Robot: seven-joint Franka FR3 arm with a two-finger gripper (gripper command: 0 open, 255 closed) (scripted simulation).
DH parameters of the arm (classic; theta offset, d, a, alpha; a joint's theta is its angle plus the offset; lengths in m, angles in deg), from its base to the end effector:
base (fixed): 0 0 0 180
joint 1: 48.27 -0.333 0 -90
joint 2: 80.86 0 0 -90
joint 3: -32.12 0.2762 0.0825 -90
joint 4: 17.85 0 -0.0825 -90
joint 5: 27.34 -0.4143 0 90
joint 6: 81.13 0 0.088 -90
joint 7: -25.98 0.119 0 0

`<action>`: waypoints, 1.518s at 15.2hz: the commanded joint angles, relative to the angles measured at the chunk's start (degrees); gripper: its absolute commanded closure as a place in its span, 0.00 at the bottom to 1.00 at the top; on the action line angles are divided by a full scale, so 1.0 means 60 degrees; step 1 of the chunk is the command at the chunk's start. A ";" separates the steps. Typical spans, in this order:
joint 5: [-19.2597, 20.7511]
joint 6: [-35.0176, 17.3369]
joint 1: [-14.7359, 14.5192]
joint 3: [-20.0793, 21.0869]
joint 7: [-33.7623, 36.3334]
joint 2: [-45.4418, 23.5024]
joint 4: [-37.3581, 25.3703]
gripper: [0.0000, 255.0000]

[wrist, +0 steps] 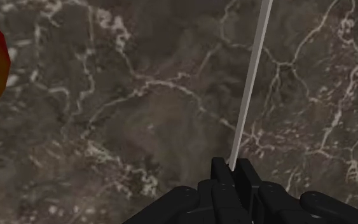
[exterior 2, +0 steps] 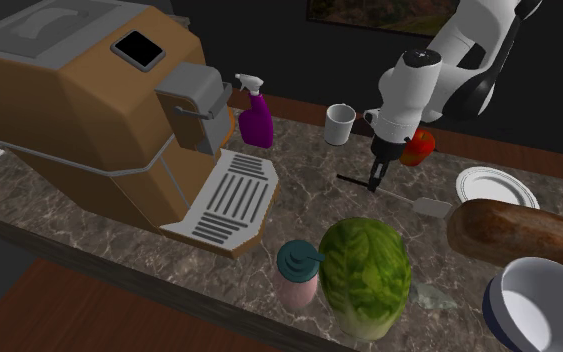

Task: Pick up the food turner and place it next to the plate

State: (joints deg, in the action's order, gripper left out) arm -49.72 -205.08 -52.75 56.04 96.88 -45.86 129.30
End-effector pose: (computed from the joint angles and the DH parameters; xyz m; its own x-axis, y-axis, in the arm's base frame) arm 0.3848 0.2157 0.4070 0.5600 -0.8264 -0.0590 -0.8174 -0.5395 -0.2019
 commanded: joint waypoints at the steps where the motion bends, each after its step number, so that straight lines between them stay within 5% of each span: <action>1: 0.0000 0.0000 0.0000 0.0000 0.0000 0.0000 0.0000 1.00; 23: 0.0498 0.2368 0.0187 -0.0485 0.0317 0.0332 -0.2049 1.00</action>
State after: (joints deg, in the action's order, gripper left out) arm -46.96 -191.84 -51.74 53.41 98.78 -43.91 117.88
